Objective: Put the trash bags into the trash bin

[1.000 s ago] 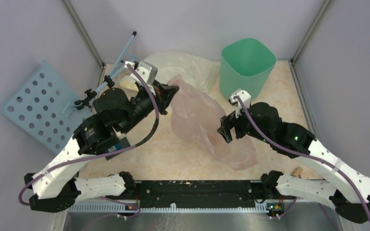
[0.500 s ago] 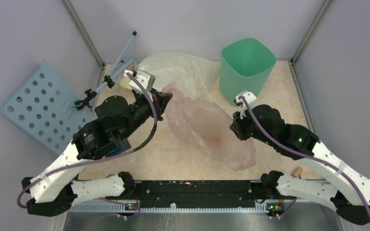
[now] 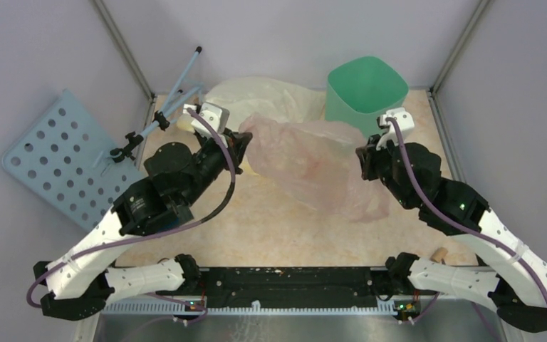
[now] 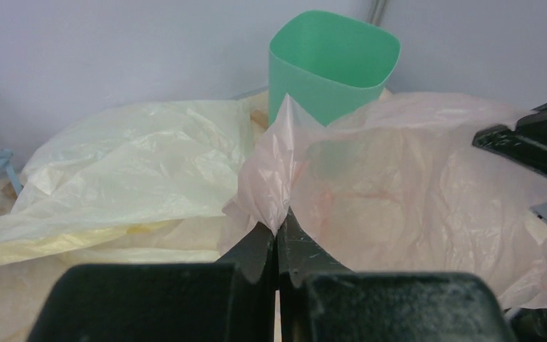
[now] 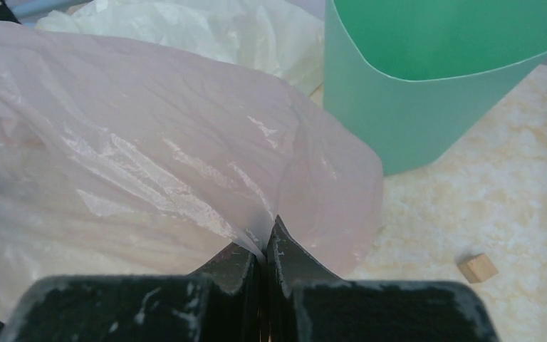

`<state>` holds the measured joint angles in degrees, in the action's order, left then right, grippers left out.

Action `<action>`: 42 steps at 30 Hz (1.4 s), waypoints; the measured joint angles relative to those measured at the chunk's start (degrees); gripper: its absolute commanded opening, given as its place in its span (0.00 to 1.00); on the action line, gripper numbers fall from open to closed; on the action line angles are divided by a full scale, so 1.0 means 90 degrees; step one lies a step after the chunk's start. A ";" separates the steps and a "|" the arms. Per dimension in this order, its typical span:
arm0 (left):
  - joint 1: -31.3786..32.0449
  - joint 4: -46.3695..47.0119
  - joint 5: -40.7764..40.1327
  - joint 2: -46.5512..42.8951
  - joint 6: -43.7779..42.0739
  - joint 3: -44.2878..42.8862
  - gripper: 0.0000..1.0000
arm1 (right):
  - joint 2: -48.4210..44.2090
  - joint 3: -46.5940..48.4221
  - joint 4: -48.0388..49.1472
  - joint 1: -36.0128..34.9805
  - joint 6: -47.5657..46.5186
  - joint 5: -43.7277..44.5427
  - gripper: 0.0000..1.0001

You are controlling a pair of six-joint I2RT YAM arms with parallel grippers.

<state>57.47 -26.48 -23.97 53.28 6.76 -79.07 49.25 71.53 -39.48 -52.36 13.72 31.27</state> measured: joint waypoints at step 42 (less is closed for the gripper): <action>0.0175 0.1761 0.4017 -0.0316 0.1248 0.3405 0.00 | 0.0865 -0.0539 0.0017 0.0000 0.0704 -0.0325 0.00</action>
<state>59.05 -10.63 12.19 50.43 18.00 -48.42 57.04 66.67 -39.33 -52.36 20.05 28.34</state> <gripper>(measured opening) 0.004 0.004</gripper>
